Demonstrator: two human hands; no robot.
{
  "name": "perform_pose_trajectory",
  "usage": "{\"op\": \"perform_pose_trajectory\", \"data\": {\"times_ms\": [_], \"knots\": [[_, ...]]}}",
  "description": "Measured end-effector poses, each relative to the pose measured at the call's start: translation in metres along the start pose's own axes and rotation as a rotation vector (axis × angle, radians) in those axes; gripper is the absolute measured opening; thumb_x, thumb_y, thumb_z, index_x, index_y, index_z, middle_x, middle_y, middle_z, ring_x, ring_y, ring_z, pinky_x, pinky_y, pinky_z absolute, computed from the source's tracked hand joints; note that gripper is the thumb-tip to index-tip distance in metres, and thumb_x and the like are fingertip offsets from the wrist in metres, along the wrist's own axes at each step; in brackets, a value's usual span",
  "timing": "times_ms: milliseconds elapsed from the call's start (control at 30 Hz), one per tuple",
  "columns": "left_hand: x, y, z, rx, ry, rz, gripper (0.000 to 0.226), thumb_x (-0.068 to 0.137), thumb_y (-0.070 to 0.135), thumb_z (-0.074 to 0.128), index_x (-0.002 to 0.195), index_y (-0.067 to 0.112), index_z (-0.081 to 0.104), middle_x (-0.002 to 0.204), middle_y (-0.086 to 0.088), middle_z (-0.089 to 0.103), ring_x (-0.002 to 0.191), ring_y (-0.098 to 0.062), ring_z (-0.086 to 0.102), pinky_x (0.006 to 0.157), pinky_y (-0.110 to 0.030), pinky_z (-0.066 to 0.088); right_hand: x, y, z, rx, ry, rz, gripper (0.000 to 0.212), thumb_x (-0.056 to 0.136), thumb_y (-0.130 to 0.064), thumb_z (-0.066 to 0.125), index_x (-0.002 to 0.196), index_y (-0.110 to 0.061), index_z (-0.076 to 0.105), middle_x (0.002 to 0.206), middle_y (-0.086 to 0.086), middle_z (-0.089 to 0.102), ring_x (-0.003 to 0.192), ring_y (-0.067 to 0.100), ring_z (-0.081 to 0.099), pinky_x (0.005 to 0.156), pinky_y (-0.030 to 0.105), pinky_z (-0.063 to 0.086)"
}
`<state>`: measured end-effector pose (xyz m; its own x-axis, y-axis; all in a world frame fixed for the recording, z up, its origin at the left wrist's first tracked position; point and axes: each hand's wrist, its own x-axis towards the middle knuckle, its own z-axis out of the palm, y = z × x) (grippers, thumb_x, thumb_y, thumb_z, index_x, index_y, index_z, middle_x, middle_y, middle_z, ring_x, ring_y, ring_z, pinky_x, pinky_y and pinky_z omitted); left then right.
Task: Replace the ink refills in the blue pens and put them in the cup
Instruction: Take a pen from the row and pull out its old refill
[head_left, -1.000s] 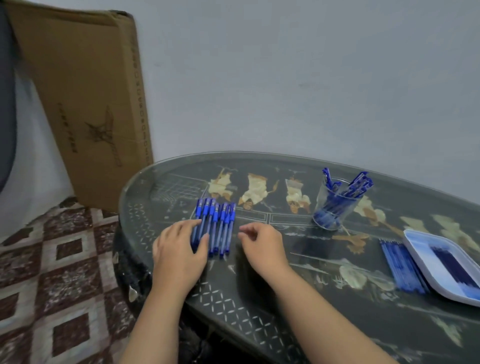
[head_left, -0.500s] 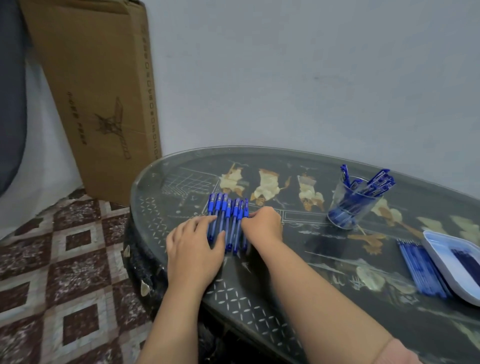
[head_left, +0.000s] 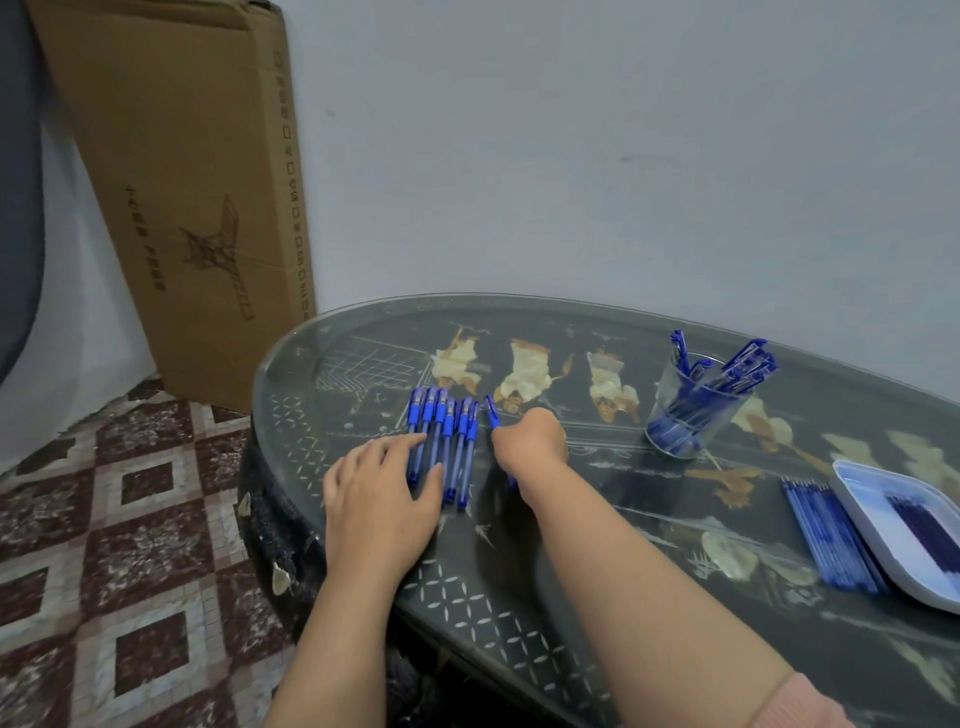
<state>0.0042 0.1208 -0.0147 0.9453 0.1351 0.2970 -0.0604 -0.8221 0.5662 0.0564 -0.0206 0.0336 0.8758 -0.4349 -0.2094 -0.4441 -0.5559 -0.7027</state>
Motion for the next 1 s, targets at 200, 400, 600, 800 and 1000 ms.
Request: {"op": "perform_pose_trajectory", "data": {"times_ms": [200,400,600,800,1000], "knots": [[0.001,-0.002,-0.002,-0.041,0.001,-0.014,0.038,0.092,0.044,0.055,0.129,0.036,0.054,0.132,0.011,0.054,0.129,-0.016,0.041,0.112,-0.041,0.024,-0.012,0.031,-0.023,0.186,0.040,-0.172,0.023,0.097,-0.008,0.048,0.110,-0.017,0.066,0.090,0.000,0.063,0.074,0.015,0.053,0.062,0.022,0.040],[-0.001,0.014,-0.002,-0.125,0.109,0.054,0.033,0.089,0.034,0.063,0.122,0.028,0.063,0.130,0.005,0.055,0.128,-0.024,0.042,0.108,-0.049,0.027,-0.041,0.100,-0.064,0.299,0.006,-0.412,0.038,0.097,-0.003,0.054,0.100,-0.039,0.067,0.072,0.000,0.059,0.057,0.006,0.043,0.057,0.017,0.037],[-0.027,0.081,0.020,-0.389,-0.025,0.479,0.038,0.085,0.052,0.054,0.121,0.041,0.062,0.125,0.023,0.057,0.119,-0.007,0.051,0.104,-0.043,0.040,-0.063,0.154,-0.120,0.319,-0.127,-0.412,0.036,0.096,-0.001,0.057,0.102,-0.033,0.073,0.070,-0.015,0.065,0.061,-0.005,0.049,0.066,0.017,0.040],[-0.053,0.125,0.059,-0.388,-0.130,0.660,0.020,0.084,0.045,0.054,0.099,0.042,0.066,0.100,0.024,0.061,0.098,-0.001,0.058,0.089,-0.035,0.044,-0.062,0.202,-0.174,0.229,-0.108,-0.396,0.036,0.091,0.001,0.063,0.097,-0.032,0.078,0.078,-0.010,0.072,0.064,-0.003,0.055,0.063,0.014,0.041],[-0.061,0.151,0.083,-0.428,-0.268,0.677,0.016,0.086,0.041,0.052,0.098,0.039,0.062,0.093,0.019,0.056,0.088,0.000,0.056,0.085,-0.035,0.047,-0.054,0.231,-0.193,0.145,0.036,-0.494,0.028,0.079,-0.011,0.081,0.091,-0.037,0.077,0.079,-0.014,0.070,0.070,0.004,0.060,0.068,0.014,0.045]]}}
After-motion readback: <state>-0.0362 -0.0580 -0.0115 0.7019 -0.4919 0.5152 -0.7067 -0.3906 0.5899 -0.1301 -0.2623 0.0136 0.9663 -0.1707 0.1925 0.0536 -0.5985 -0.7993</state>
